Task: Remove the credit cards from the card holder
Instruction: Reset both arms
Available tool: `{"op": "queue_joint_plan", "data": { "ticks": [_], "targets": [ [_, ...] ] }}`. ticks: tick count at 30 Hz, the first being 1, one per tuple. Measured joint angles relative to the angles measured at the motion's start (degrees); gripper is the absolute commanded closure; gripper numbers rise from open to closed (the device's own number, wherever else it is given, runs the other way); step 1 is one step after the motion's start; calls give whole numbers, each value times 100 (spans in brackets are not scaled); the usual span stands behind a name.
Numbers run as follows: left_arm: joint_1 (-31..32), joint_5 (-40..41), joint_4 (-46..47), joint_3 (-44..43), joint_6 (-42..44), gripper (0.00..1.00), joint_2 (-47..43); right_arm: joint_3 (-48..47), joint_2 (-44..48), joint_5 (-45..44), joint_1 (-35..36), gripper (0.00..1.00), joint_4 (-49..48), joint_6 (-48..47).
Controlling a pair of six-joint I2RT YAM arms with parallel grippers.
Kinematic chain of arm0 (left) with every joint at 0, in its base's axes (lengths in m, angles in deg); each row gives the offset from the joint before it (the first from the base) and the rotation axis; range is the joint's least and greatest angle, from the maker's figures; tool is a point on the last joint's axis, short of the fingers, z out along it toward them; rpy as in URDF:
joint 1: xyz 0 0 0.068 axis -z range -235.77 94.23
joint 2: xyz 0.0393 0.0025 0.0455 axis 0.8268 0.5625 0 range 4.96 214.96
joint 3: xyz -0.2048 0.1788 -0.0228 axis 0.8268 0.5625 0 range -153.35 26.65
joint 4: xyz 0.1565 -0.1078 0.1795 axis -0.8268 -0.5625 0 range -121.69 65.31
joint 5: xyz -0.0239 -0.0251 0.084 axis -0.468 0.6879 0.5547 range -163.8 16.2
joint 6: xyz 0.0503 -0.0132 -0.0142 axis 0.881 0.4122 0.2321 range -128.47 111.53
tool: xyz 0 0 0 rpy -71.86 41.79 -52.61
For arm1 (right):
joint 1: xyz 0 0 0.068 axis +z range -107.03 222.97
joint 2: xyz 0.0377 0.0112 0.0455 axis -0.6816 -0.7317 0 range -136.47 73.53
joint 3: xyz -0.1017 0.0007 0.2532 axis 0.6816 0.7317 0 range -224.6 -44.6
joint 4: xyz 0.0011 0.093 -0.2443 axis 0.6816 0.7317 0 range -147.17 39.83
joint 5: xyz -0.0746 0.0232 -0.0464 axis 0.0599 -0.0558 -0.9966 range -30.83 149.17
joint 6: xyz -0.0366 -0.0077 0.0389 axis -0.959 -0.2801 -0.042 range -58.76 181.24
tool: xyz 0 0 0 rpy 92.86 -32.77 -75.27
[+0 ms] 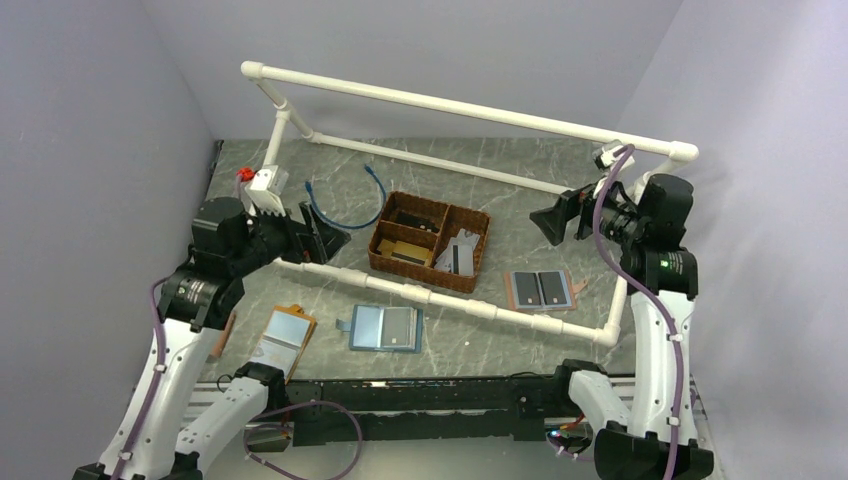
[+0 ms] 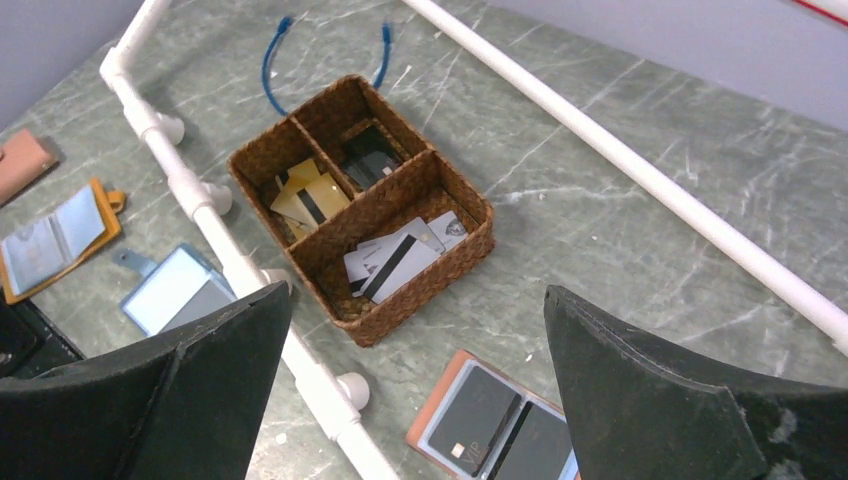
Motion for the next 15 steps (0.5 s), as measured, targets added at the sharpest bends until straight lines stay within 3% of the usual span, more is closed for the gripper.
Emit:
{"op": "queue_joint_plan", "data": {
  "ticks": [5, 15],
  "targets": [
    [0, 11, -96, 0, -42, 1, -120, -431, 0, -426, 0, 0, 481, -24],
    [0, 17, -203, 262, -48, 1, -210, -304, 330, -192, -85, 0, 629, -48]
  ]
}}
